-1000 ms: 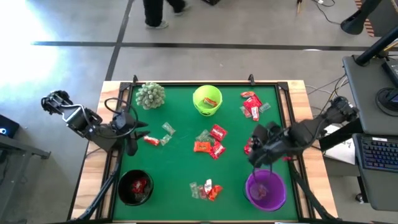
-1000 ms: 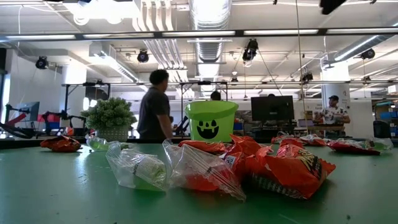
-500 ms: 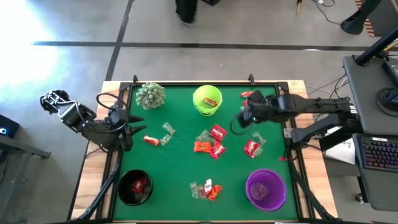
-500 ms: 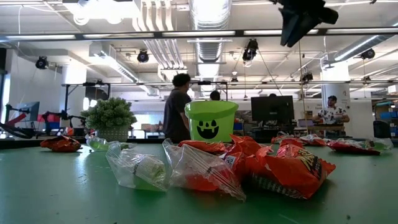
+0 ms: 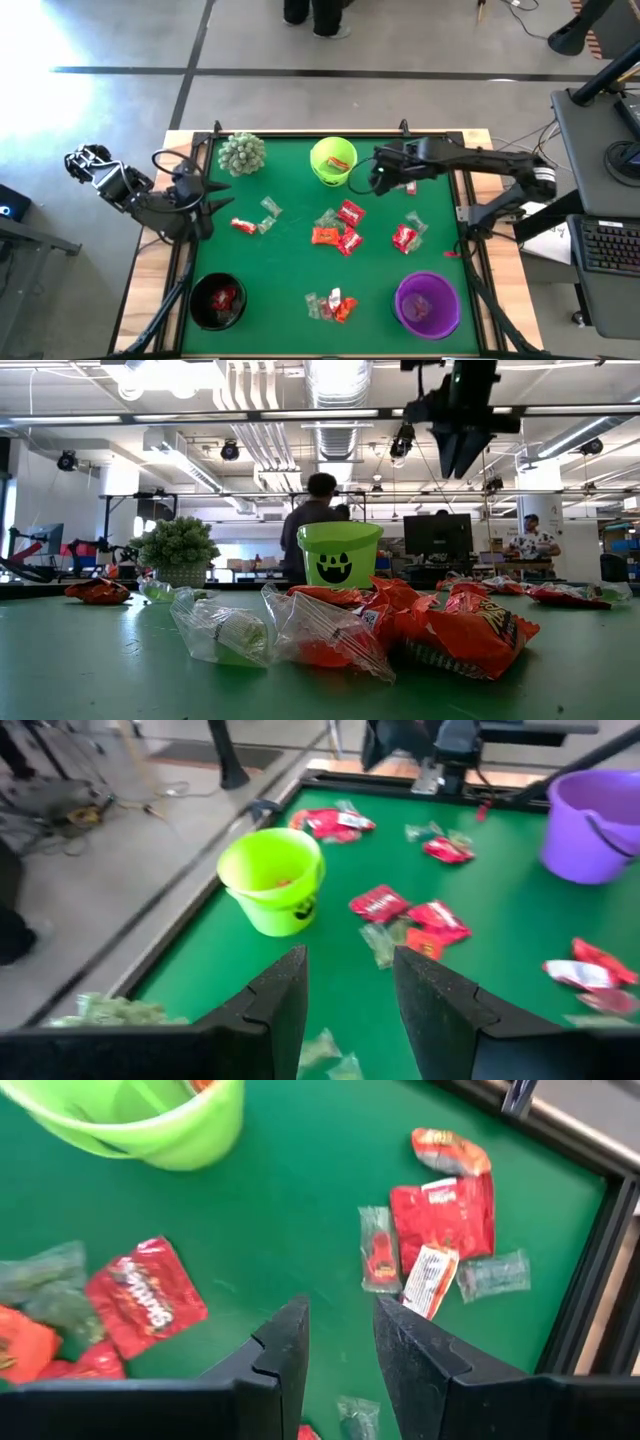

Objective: Organize candy in baskets
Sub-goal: Put the orange chocolate bar into the green bucket

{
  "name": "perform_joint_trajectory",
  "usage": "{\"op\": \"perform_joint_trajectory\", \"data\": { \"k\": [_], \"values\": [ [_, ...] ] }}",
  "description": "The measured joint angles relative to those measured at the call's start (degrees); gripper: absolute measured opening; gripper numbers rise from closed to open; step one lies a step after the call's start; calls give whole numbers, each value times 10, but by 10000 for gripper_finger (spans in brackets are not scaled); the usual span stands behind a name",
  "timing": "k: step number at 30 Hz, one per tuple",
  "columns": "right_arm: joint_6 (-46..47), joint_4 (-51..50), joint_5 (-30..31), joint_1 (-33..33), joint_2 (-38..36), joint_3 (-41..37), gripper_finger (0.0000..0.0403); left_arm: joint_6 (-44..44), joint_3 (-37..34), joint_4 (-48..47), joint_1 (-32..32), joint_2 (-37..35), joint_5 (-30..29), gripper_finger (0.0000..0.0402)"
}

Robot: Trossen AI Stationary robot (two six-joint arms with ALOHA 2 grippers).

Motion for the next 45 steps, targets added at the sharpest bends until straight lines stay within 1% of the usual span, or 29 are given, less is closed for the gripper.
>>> {"op": "perform_joint_trajectory", "data": {
  "k": [5,8,11,14,21,28,33,37,41,45],
  "values": [
    [-2,5,-35,-7,40,0,102,4,0,0,0,-7,-45,132],
    [-41,6,-35,-7,62,0,97,0,0,2,0,-14,-66,132],
    [-54,6,-33,-9,81,0,97,0,0,3,0,-20,-80,132],
    [-70,6,-36,-16,97,0,110,0,0,3,0,-27,-83,132],
    [-92,-6,-46,-45,110,1,157,0,0,3,0,-44,-84,132],
    [-84,-61,-37,-73,107,1,162,0,0,3,0,-51,-85,132],
    [-75,-54,-37,-113,106,-28,162,-11,0,5,0,-53,-85,132],
    [-58,-50,-52,-142,106,-68,162,-14,0,5,0,-52,-85,132],
    [-43,-22,-64,-158,106,-110,162,-19,0,5,0,-51,-85,132],
    [-22,28,-72,-163,106,-142,162,-20,0,5,0,-51,-85,132]
  ]
}}
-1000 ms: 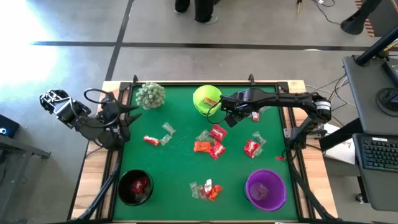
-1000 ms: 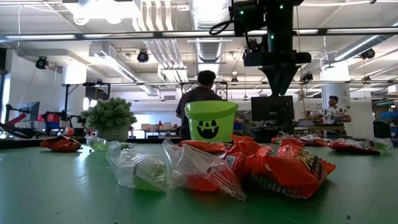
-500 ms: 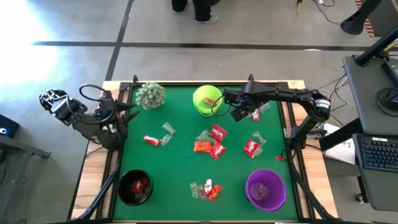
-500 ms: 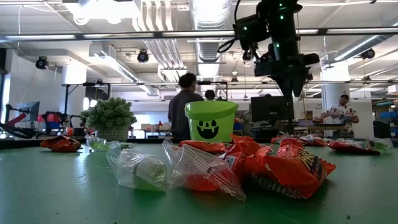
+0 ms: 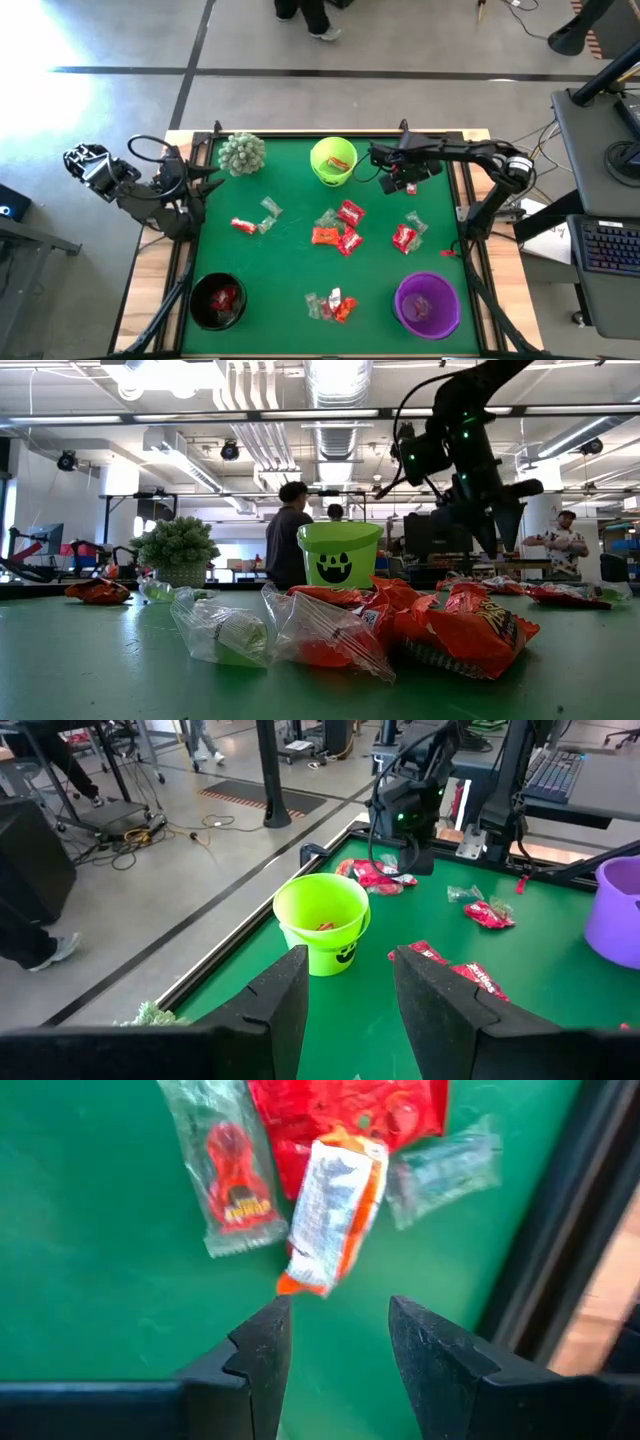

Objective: Organize candy in baskets
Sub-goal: Put the orange chocolate bar into the green bucket

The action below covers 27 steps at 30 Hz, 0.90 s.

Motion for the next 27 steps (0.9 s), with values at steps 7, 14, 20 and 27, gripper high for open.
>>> {"op": "perform_joint_trajectory", "data": {
  "k": [7,14,20,27],
  "values": [
    [23,71,-5,0,0,-52,162,0,0,0,0,0,0,132],
    [46,118,16,-3,0,-92,162,0,0,0,0,-1,0,132],
    [48,148,16,-21,0,-119,162,0,0,0,0,-3,0,132],
    [47,159,17,-40,0,-136,142,6,0,0,0,-3,0,132]
  ]
}}
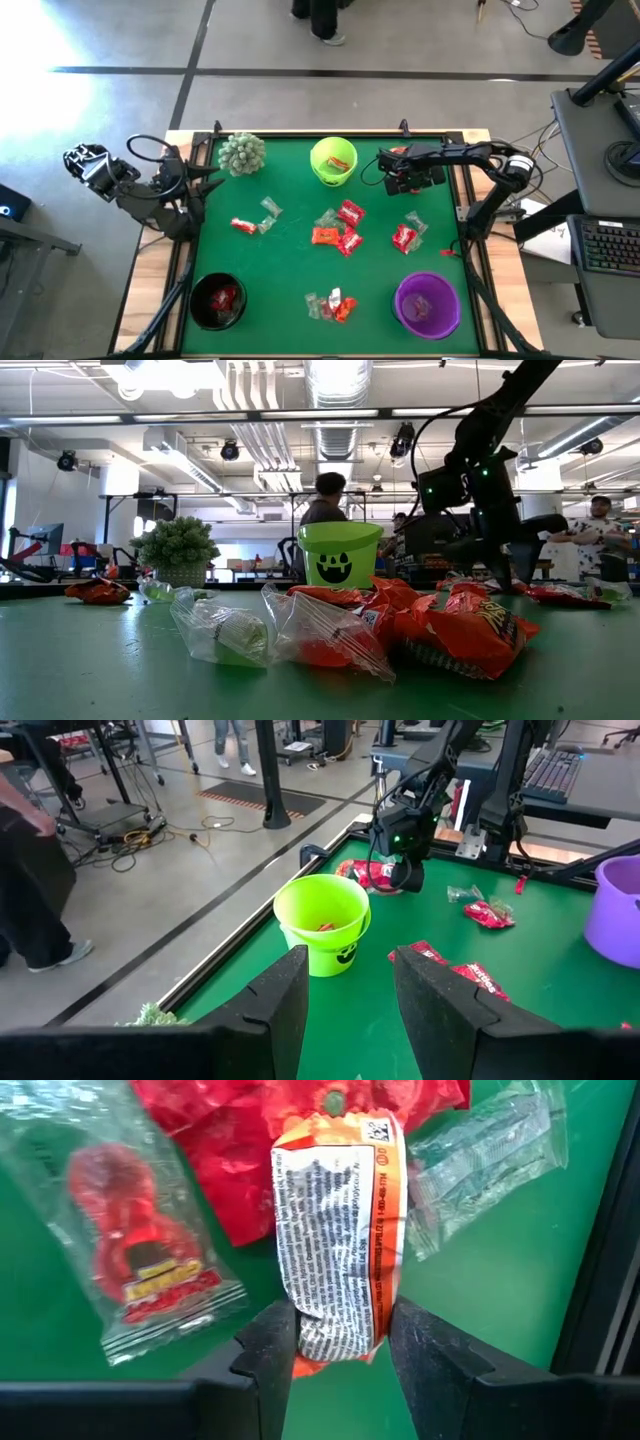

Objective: Organize candy in baskets
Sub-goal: Put the orange chocolate bar into the green bucket

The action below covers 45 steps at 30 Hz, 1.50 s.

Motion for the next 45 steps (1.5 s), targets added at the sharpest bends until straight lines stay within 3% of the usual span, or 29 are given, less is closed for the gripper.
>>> {"op": "perform_joint_trajectory", "data": {
  "k": [14,22,28,37,45],
  "values": [
    [-15,5,1,-1,-1,-1,33,0,0,0,0,-1,0,132],
    [-28,-52,0,-1,-26,31,28,0,1,0,0,-1,0,132],
    [-24,-71,-5,0,-89,50,27,0,1,0,0,-1,0,132],
    [-15,4,-10,38,-168,123,27,1,1,0,0,-2,0,132],
    [-79,105,-11,75,-136,212,27,0,1,0,0,-2,0,132]
  ]
}}
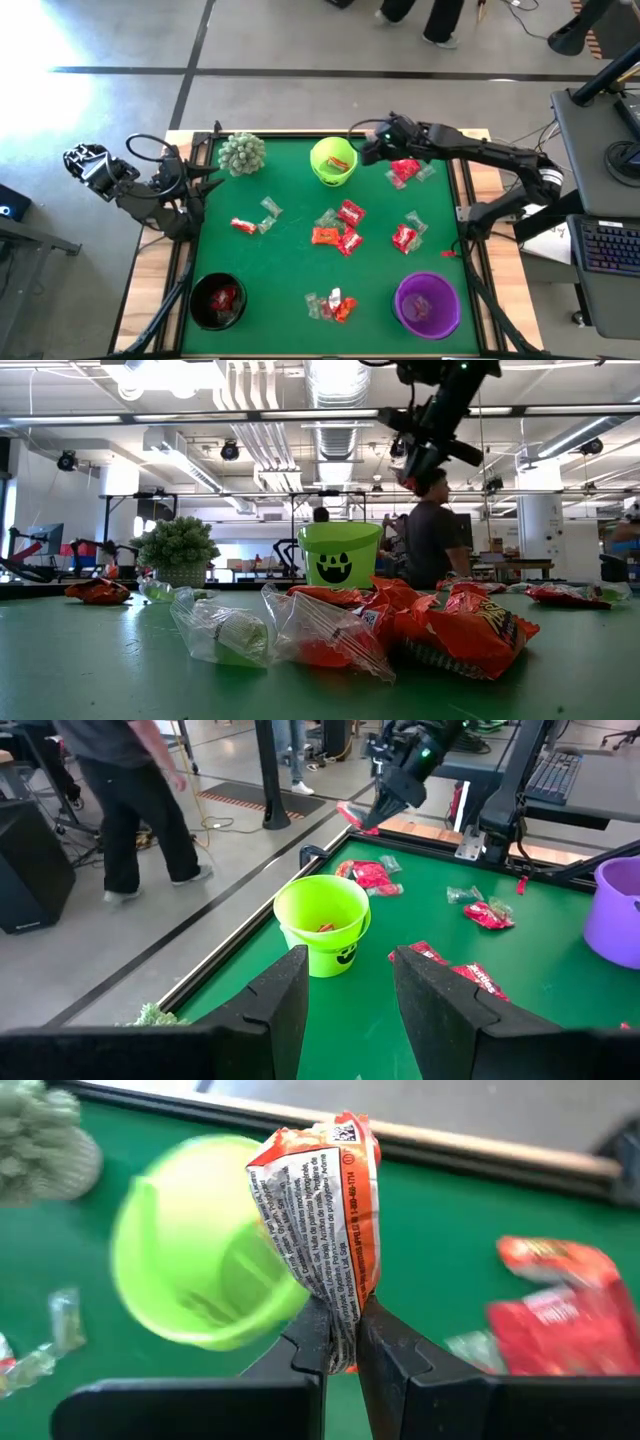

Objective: Organize candy in baskets
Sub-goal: Put the orange chocolate bar into the green bucket

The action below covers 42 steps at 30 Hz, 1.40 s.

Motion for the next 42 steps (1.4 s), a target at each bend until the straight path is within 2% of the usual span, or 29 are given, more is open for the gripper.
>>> {"op": "perform_joint_trajectory", "data": {
  "k": [10,14,18,21,29,33,42],
  "values": [
    [-63,10,-33,6,116,109,27,0,0,0,0,1,0,132],
    [-90,10,-65,10,149,155,28,0,0,0,0,0,0,132],
    [-105,7,-70,15,173,187,29,0,0,0,0,0,1,132],
    [-118,7,-69,17,178,197,40,0,0,0,0,0,1,132],
    [-132,2,-68,18,178,198,106,0,0,1,0,0,2,132],
    [-132,2,-70,18,177,198,125,0,0,1,0,0,2,132],
    [-124,-56,-188,33,159,214,130,0,0,0,0,2,2,132]
  ]
}}
